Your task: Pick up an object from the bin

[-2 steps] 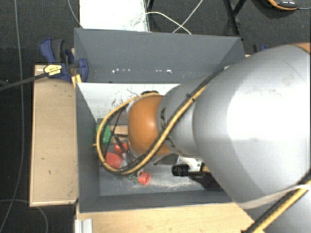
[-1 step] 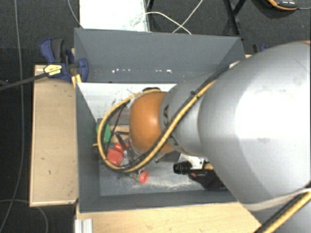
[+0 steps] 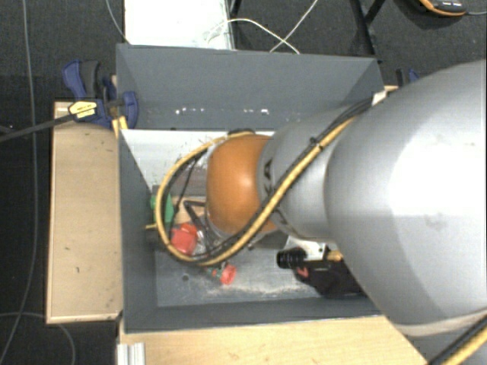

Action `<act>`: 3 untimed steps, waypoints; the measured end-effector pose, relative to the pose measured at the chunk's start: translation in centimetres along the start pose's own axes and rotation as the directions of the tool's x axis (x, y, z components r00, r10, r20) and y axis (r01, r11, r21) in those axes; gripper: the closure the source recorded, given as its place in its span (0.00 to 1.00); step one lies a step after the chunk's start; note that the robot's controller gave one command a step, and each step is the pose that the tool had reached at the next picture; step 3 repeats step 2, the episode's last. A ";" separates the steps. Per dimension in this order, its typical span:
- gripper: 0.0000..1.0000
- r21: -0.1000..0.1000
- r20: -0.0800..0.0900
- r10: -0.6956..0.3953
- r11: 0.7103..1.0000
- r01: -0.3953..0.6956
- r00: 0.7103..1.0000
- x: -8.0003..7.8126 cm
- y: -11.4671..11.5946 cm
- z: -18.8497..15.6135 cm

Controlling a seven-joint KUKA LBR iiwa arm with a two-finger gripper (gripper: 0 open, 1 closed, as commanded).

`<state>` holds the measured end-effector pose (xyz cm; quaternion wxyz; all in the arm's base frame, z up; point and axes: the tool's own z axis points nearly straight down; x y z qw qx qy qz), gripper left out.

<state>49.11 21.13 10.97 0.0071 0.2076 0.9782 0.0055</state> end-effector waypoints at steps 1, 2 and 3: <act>1.00 -0.004 0.003 -0.003 1.000 0.003 1.000 -0.1 0.2 -3.9; 1.00 -0.005 0.005 -0.005 1.000 0.005 1.000 -0.2 0.2 -6.1; 1.00 -0.005 0.005 -0.005 1.000 0.005 1.000 -0.2 0.2 -6.1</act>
Offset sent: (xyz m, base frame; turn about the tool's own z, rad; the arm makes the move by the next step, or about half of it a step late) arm 0.0011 0.0006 0.0239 -0.0022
